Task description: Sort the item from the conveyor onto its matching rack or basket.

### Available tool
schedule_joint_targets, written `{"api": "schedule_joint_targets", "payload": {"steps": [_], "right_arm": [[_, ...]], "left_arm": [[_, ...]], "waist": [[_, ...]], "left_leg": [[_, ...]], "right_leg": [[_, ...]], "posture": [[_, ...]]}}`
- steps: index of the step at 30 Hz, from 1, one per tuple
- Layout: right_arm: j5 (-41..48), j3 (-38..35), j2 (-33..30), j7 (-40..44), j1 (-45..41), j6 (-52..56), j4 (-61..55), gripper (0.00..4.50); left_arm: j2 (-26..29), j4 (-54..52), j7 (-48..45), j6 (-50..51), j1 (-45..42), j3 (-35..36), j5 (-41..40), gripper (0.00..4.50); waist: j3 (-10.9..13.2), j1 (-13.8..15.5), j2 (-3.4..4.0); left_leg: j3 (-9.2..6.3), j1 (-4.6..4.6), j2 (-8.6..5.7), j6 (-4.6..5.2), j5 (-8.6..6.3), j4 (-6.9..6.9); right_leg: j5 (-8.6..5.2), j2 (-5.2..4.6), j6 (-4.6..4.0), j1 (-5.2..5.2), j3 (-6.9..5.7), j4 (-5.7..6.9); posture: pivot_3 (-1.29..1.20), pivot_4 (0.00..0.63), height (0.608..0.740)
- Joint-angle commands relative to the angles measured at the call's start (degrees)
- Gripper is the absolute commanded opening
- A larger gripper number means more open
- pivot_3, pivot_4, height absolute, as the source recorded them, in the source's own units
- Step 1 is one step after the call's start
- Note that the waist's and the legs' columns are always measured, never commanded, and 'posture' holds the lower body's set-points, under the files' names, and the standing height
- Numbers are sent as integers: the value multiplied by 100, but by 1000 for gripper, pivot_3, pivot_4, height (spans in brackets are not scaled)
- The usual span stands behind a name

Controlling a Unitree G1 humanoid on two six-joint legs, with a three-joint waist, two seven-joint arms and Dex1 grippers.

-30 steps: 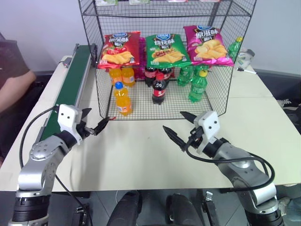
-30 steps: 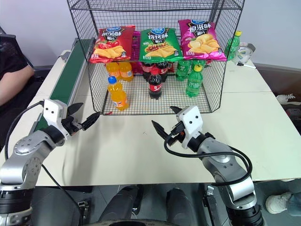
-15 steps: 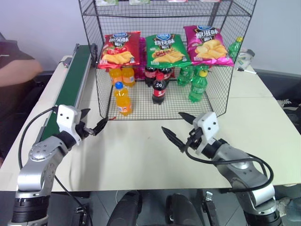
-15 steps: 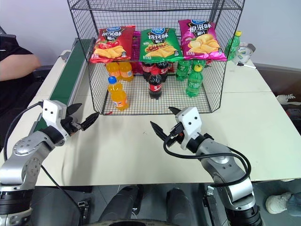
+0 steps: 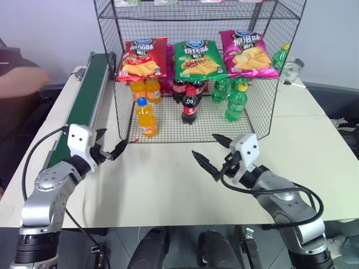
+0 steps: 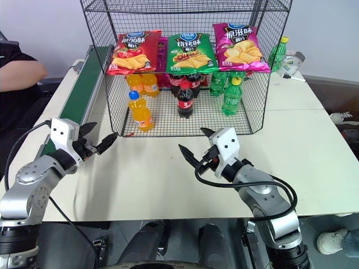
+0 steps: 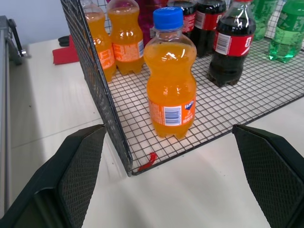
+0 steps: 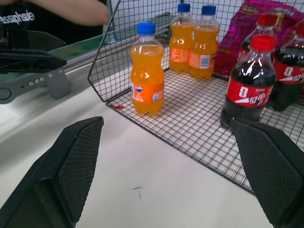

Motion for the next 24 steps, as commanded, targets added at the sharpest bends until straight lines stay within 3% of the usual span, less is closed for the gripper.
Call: {"api": "schedule_joint_targets", "payload": {"steps": [1, 12, 24], "right_arm": [[37, -6, 9, -15, 54, -101, -379, 4500], [-5, 56, -9, -145, 204, 32, -601, 4500], [10, 6, 38, -151, -280, 29, -301, 4500]], "left_arm": [[8, -57, 4, -148, -59, 131, 38, 4468], [-79, 4, 46, -228, -60, 98, 183, 4468], [-251, 365, 182, -456, -449, 49, 341, 4468]], "waist": [[0, 0, 0], [0, 0, 0], [0, 1, 0]], "left_leg": [[0, 0, 0, 0, 0, 0], [0, 0, 1, -1, -1, -2], [0, 0, 0, 0, 0, -3]], "right_leg": [[0, 0, 0, 0, 0, 0], [0, 0, 0, -1, 0, -2], [1, 1, 1, 0, -2, -5]], "posture": [[0, 150, 740], [0, 150, 740], [0, 150, 740]]}}
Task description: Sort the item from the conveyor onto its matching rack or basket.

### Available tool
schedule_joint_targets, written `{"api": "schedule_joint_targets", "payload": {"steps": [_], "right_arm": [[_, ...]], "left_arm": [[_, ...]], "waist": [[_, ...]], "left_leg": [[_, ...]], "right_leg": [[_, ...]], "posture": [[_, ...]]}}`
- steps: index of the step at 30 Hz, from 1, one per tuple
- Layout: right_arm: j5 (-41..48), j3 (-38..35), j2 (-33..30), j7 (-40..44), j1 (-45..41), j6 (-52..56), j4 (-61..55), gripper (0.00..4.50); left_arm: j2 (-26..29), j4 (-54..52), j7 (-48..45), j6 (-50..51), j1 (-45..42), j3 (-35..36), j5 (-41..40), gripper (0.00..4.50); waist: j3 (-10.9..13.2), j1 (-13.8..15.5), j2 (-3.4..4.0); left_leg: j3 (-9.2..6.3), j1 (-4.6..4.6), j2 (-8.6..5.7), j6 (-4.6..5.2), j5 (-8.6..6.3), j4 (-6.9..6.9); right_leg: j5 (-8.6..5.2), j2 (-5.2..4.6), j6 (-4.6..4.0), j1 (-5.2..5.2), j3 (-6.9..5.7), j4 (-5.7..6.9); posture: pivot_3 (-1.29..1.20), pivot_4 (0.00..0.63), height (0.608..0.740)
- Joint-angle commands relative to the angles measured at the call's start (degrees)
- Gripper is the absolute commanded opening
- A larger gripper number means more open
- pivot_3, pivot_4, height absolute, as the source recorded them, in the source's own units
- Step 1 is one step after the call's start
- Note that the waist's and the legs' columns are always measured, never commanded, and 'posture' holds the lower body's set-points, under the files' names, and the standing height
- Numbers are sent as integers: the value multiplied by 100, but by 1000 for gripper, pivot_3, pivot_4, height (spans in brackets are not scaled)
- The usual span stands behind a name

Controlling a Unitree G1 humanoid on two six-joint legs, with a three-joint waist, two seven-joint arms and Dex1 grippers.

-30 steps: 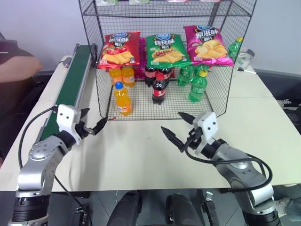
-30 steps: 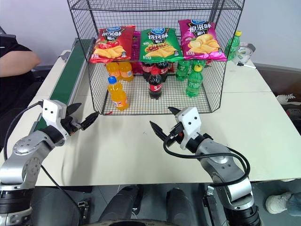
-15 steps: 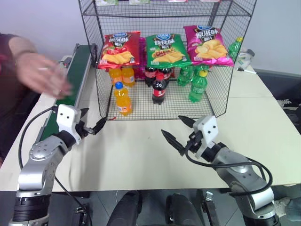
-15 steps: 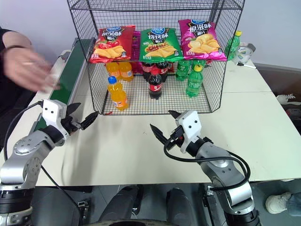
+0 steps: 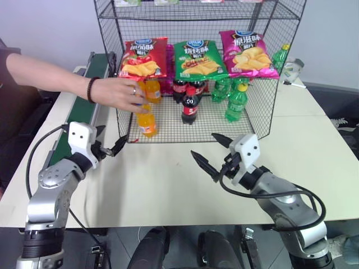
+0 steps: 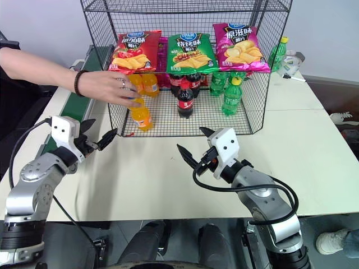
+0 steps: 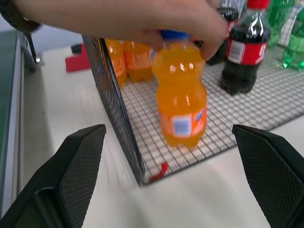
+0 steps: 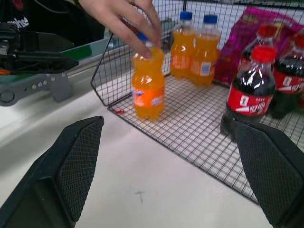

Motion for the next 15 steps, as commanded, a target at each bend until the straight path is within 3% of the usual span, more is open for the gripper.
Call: {"api": "schedule_joint_targets", "payload": {"steps": [1, 9, 15], "right_arm": [[39, -66, 46, 7, -179, -88, -28, 4500], [34, -96, 48, 84, -220, -210, 99, 4500], [71, -86, 28, 146, -85, -213, 0, 4500]], "left_arm": [[-35, -27, 68, -168, -128, 57, 56, 4468], [33, -185, 343, -6, -59, 90, 262, 4468], [-34, -375, 354, 155, 24, 333, -35, 4468]], "waist": [[0, 0, 0], [0, -2, 0], [0, -2, 0]], "left_leg": [[0, 0, 0, 0, 0, 0], [0, 0, 0, 0, 0, -2], [0, 0, 0, 0, 0, -1]], "right_leg": [[0, 0, 0, 0, 0, 0], [1, 0, 1, 0, 0, 0], [1, 0, 1, 0, 0, 0]], "posture": [[0, 150, 740], [0, 150, 740], [0, 150, 740]]}}
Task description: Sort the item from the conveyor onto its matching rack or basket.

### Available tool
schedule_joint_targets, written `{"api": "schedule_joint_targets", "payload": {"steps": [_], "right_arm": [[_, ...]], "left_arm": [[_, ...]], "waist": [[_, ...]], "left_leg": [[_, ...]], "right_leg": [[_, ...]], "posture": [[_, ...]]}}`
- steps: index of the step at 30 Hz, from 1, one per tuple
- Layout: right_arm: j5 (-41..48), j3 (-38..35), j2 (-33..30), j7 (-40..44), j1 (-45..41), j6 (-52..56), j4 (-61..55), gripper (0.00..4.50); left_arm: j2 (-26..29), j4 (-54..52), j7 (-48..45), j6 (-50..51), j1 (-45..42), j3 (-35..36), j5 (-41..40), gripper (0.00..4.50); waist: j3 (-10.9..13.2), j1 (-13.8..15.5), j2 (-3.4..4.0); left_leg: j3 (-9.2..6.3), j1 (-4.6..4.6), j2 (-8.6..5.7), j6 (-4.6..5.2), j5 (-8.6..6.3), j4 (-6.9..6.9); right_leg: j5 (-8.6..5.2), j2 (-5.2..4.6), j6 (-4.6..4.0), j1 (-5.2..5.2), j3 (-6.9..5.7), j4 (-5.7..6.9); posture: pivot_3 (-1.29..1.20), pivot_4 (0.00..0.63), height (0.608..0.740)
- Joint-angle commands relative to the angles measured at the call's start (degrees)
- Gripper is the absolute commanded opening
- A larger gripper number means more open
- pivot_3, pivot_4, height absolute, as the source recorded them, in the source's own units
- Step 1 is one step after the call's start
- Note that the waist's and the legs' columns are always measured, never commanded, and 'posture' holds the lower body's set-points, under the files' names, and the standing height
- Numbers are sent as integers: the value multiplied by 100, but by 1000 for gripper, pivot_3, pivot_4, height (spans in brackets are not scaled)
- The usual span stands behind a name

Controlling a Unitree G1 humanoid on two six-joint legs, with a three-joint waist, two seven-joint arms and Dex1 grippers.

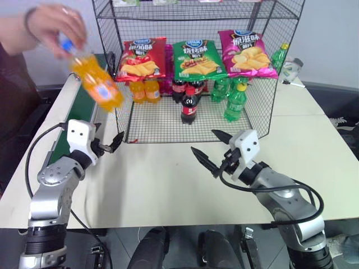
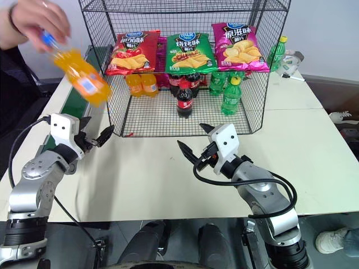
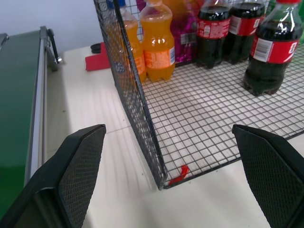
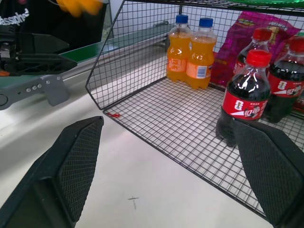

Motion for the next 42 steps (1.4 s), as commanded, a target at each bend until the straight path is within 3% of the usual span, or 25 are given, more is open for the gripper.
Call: {"api": "schedule_joint_targets", "payload": {"steps": [1, 20, 42], "right_arm": [[70, -40, 14, 43, 57, -127, -229, 4500], [-5, 308, 247, 249, -340, -309, 320, 4500], [-62, 453, 315, 504, -299, -764, 597, 4500]], "left_arm": [[11, -296, 56, 70, 89, 344, -216, 4468], [-174, -173, 1247, -78, 364, 1487, -109, 4468], [-166, 13, 1800, -104, 248, 1572, 156, 4468]], "waist": [[0, -1, 0], [0, -3, -1], [-1, 1, -1]], "left_leg": [[0, 0, 0, 0, 0, 0], [0, 1, 0, 0, 0, -2], [0, 1, 0, -1, 0, -1]], "right_leg": [[0, 0, 0, 0, 0, 0], [1, 1, 1, -2, 0, 0], [1, 1, 2, -2, -2, 1]], "posture": [[0, 150, 740], [0, 150, 740], [0, 150, 740]]}}
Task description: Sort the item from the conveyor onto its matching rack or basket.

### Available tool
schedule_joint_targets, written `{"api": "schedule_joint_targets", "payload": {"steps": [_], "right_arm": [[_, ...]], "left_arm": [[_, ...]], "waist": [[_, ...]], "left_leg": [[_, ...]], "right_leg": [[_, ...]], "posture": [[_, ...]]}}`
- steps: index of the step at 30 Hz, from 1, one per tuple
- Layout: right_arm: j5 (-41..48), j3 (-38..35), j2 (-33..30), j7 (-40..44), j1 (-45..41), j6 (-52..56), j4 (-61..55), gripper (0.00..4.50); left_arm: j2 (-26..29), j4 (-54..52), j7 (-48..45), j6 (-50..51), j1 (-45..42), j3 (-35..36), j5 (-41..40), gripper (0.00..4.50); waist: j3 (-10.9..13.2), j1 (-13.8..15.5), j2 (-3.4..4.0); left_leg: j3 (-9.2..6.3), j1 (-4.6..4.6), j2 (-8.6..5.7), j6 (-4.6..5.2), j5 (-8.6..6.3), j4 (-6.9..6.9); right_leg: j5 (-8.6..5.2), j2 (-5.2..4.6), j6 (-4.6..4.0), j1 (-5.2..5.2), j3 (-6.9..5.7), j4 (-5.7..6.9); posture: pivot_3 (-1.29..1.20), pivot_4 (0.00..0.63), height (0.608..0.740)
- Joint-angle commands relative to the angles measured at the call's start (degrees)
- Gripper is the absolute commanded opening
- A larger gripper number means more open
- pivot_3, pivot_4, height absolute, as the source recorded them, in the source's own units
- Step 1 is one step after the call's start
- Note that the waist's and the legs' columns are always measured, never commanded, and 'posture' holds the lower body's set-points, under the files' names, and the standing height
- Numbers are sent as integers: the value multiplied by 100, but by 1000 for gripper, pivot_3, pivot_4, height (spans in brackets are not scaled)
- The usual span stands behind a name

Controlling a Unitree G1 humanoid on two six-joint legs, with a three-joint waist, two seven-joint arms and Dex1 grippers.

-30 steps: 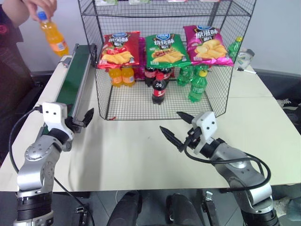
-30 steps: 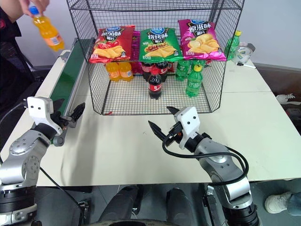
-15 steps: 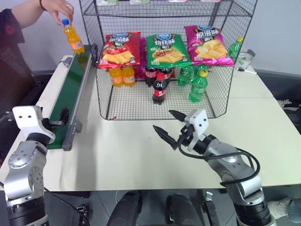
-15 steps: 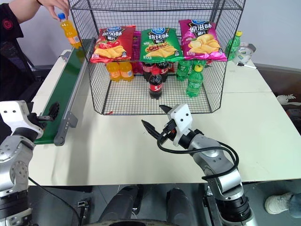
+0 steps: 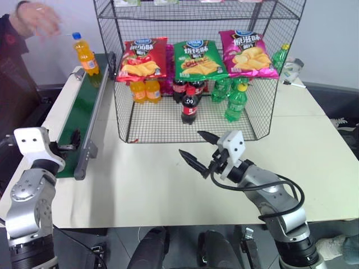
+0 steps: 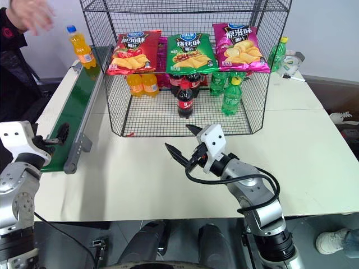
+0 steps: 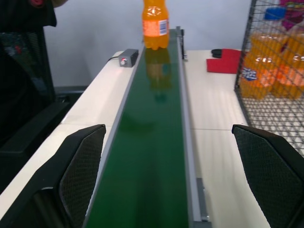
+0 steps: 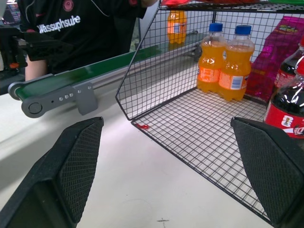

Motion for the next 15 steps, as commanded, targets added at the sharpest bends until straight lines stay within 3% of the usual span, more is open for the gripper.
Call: {"api": "schedule_joint_targets", "payload": {"steps": [1, 15], "right_arm": [[15, -3, 25, 52, 48, -156, -133, 4500], [-51, 25, 95, 108, -75, -268, 82, 4500]], "left_arm": [[96, -22, 351, -160, -153, 203, 269, 4468], [177, 553, 142, -618, -198, 419, 226, 4468]], "waist": [[0, -2, 0], [0, -4, 0]], "left_leg": [[0, 0, 0, 0, 0, 0], [0, 0, 0, 0, 0, -1]], "right_leg": [[0, 0, 0, 0, 0, 0], [6, 0, 11, -3, 0, 1]], "posture": [[0, 150, 740], [0, 150, 740]]}}
